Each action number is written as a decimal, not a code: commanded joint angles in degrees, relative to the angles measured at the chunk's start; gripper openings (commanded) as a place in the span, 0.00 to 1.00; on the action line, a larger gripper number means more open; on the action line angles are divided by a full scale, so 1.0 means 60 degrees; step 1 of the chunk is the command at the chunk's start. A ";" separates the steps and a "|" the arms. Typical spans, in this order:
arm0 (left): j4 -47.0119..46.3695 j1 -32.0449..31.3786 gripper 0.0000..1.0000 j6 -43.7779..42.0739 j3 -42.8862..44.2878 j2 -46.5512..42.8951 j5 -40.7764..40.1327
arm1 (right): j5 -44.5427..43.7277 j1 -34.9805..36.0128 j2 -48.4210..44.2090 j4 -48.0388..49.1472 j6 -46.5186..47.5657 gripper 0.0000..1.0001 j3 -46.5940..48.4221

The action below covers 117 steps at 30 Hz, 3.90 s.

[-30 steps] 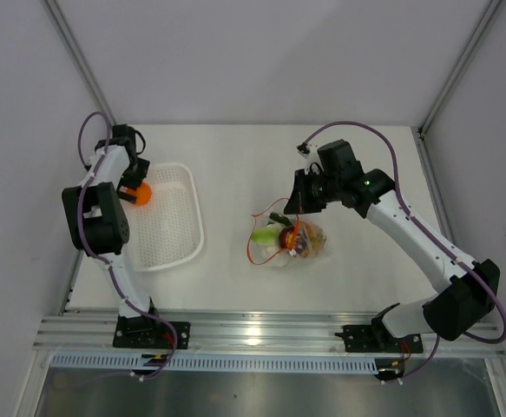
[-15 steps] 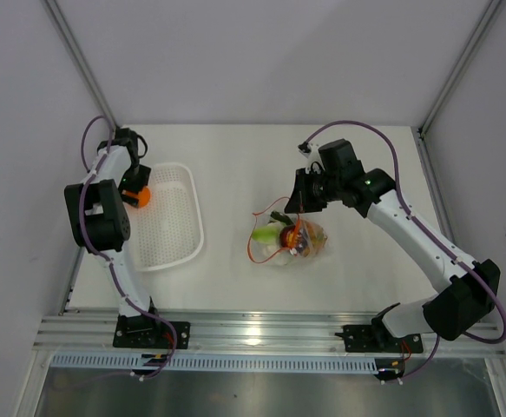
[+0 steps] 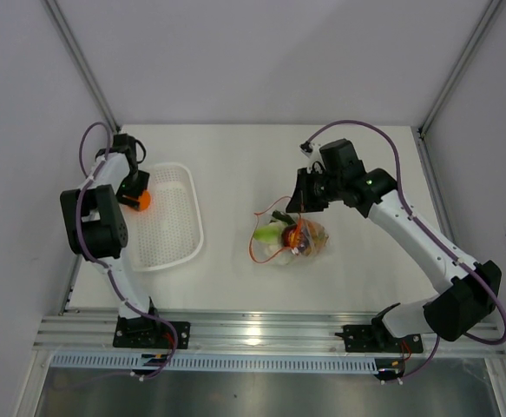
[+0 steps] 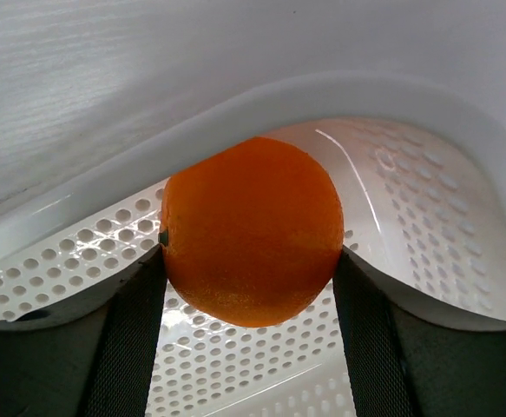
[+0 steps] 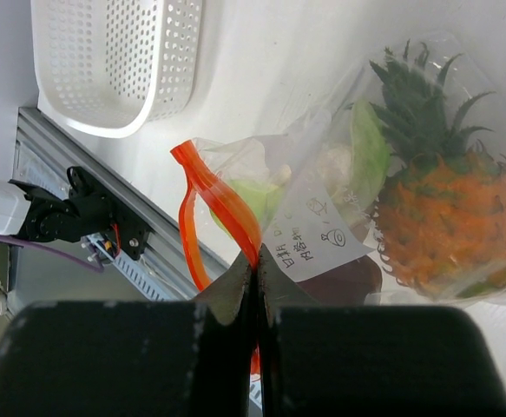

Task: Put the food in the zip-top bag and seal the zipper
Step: Pick up the fake fruit from the bin, then place the fake fruit in the zipper food storage bag, then adjust the zipper food storage bag at the center of the board.

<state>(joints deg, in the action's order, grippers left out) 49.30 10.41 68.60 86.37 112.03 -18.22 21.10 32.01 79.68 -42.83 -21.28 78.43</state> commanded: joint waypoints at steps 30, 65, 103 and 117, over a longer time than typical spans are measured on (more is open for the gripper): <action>-0.6384 -0.8777 0.01 -0.3478 -0.4580 -0.8826 0.3944 | -0.0705 -0.0472 -0.1326 -0.1285 -0.0980 0.00 0.0741; -0.4687 -1.2150 0.99 -0.3361 -0.3877 -0.7172 0.0664 | 0.0848 -0.0442 -0.2572 -0.0538 -0.2123 0.00 -0.0694; -0.5843 -1.2400 0.01 -0.2673 -0.7144 -0.9106 0.1351 | 0.0761 -0.0267 -0.2543 -0.0567 -0.1962 0.00 -0.0738; -0.5492 -1.2004 0.01 -0.3450 -0.4552 -0.8857 0.3253 | -0.2390 0.0758 -0.1882 -0.2618 -0.0115 0.00 0.1062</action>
<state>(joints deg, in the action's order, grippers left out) 19.33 -62.04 49.41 54.19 59.16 -3.92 10.15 34.46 70.00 -56.07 -24.29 79.90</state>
